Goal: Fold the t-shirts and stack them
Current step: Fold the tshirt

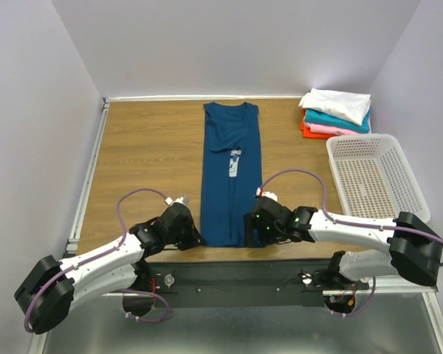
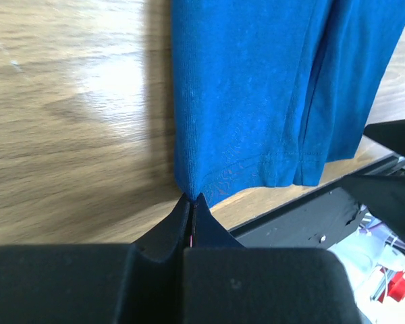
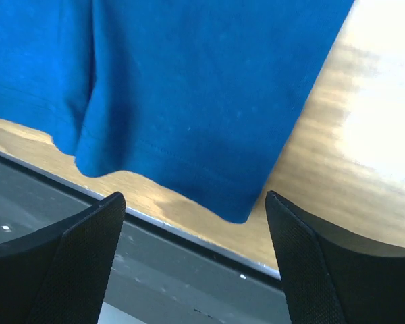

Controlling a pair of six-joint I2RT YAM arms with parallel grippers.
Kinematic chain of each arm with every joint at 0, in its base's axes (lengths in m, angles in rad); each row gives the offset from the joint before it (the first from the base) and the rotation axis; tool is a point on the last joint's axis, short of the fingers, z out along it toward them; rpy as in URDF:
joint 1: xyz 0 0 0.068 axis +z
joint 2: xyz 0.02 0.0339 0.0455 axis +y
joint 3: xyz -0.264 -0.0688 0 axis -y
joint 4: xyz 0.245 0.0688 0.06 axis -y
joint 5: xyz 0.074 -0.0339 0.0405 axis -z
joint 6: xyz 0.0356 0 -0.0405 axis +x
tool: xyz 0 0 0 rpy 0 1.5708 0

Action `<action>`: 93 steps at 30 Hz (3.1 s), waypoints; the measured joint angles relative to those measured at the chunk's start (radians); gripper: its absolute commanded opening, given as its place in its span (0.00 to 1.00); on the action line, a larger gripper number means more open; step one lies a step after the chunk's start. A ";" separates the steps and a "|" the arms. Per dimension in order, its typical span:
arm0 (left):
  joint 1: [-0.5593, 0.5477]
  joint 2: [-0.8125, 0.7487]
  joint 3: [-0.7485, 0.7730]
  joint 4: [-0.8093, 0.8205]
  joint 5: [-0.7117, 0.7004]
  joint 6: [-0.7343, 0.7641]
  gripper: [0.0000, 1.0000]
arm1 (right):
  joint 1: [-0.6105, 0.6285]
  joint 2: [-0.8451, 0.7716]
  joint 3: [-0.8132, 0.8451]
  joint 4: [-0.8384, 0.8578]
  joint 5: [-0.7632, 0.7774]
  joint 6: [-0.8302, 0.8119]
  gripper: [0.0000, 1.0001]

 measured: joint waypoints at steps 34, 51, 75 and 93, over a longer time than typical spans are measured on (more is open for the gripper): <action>-0.052 -0.029 -0.014 0.004 -0.006 -0.043 0.00 | 0.065 0.008 -0.025 -0.111 0.127 0.154 0.01; -0.227 -0.008 0.071 -0.037 -0.080 -0.158 0.00 | 0.085 -0.121 -0.030 -0.146 0.098 0.116 0.01; 0.094 0.239 0.449 0.093 -0.332 0.153 0.00 | -0.192 0.083 0.372 -0.066 0.350 -0.158 0.01; 0.296 0.599 0.699 0.187 -0.203 0.387 0.00 | -0.395 0.333 0.566 0.039 0.230 -0.290 0.01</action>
